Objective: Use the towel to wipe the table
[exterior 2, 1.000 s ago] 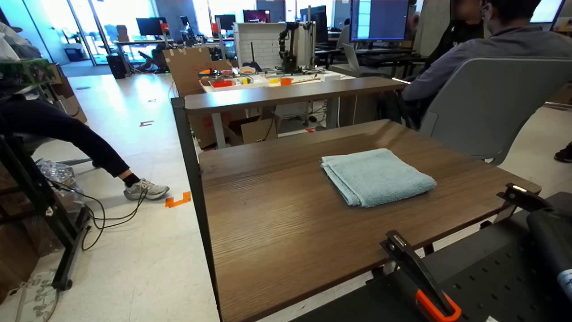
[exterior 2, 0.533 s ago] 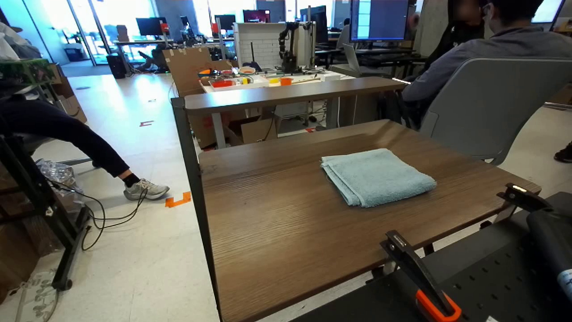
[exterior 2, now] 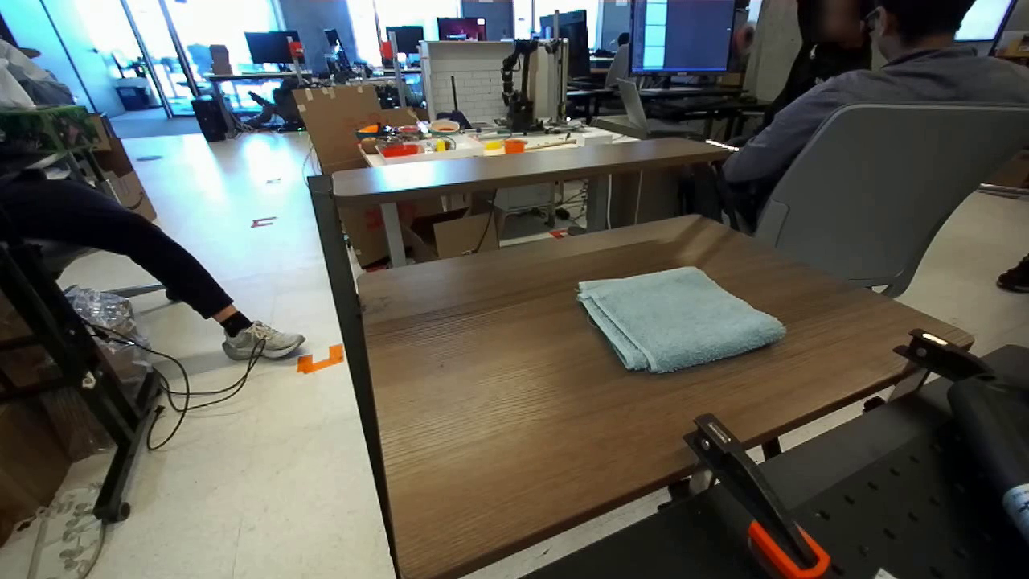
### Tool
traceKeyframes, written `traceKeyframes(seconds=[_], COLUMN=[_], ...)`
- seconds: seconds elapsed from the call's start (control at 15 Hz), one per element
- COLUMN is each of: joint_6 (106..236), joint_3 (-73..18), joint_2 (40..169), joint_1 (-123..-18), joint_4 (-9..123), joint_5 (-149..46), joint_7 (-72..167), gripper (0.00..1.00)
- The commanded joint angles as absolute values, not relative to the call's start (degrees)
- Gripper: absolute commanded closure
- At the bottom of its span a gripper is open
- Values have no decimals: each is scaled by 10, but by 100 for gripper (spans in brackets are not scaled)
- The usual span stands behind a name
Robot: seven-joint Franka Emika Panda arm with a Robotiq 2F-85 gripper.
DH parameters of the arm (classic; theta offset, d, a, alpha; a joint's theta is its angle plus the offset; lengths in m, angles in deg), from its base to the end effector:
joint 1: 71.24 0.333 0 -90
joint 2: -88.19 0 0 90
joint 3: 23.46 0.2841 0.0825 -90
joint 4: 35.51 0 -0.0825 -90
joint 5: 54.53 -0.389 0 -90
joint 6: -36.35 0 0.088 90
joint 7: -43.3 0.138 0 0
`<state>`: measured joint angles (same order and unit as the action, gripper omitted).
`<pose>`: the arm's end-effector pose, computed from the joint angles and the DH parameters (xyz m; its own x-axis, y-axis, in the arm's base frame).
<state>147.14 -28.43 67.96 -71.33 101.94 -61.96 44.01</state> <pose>0.4347 -0.0248 0.3771 0.9835 -0.1366 -0.1190 -0.1532 -0.9778 -0.1431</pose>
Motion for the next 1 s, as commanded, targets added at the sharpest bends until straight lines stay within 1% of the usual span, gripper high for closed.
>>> traceKeyframes(seconds=[0.0, 0.07, 0.6, 0.73, 0.93], joint_6=[1441, 1470, 1469, 1539, 1679], joint_3=[-277, -276, -279, -276, -250], joint_2=[739, 718, 749, 775, 843], joint_1=[-727, -723, -723, -717, -711], joint_4=[983, 1010, 988, 984, 984], joint_5=[-609, -619, -635, -677, -660], joint_7=[456, 448, 444, 449, 475], gripper=[0, 0, 0, 0, 0])
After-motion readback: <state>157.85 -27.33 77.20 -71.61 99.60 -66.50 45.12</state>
